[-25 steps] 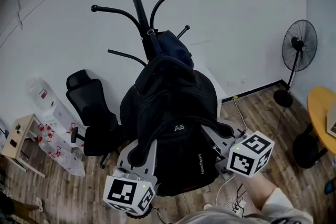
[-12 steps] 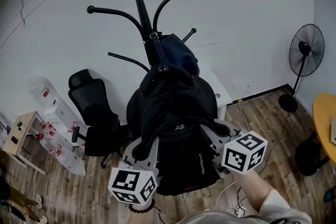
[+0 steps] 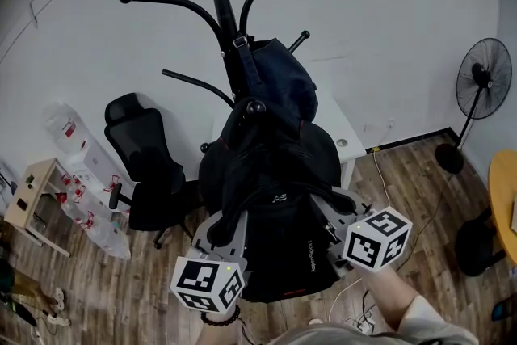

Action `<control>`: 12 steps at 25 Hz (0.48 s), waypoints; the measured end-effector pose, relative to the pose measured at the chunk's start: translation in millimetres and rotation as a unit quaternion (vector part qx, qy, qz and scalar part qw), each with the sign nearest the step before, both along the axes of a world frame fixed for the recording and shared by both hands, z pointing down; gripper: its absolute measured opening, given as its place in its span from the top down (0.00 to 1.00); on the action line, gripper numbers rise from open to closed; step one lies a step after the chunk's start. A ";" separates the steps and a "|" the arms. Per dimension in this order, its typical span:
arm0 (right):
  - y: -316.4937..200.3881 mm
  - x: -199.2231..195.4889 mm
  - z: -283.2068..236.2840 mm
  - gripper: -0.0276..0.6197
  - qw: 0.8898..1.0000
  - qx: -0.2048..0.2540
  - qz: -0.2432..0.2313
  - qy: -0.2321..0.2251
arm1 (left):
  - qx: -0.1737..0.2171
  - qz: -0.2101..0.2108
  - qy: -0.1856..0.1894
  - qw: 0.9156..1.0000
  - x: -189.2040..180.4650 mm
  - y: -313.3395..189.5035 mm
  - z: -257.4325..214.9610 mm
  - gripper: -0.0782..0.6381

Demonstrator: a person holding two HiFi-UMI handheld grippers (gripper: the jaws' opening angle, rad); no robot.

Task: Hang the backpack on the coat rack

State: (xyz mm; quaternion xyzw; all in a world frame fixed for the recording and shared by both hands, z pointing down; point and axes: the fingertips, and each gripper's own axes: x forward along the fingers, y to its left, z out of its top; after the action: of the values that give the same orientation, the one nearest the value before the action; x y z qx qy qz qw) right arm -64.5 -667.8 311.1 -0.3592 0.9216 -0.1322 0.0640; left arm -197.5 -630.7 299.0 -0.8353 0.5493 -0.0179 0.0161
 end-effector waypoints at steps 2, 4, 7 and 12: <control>-4.8 -0.6 4.4 0.91 1.000 -0.002 0.000 -0.003 | 0.003 -0.001 0.003 1.000 -0.4 -5.9 5.2 0.86; -8.0 -1.0 10.2 0.91 1.000 -0.006 0.001 -0.006 | 0.007 -0.002 0.003 1.000 -0.8 -10.5 12.0 0.86; -10.0 -2.1 19.5 0.91 1.000 -0.012 0.002 -0.012 | 0.015 -0.003 0.007 1.000 -1.4 -15.5 22.6 0.86; -14.3 -6.5 28.1 0.91 1.000 -0.004 -0.001 -0.014 | 0.052 -0.016 0.001 0.999 -3.1 -19.5 27.2 0.86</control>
State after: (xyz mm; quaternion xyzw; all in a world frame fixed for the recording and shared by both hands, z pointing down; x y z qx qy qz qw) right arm -70.9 -682.1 339.2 -0.3570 0.9203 -0.1413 0.0754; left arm -200.6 -650.2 326.2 -0.8243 0.5630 0.0108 0.0585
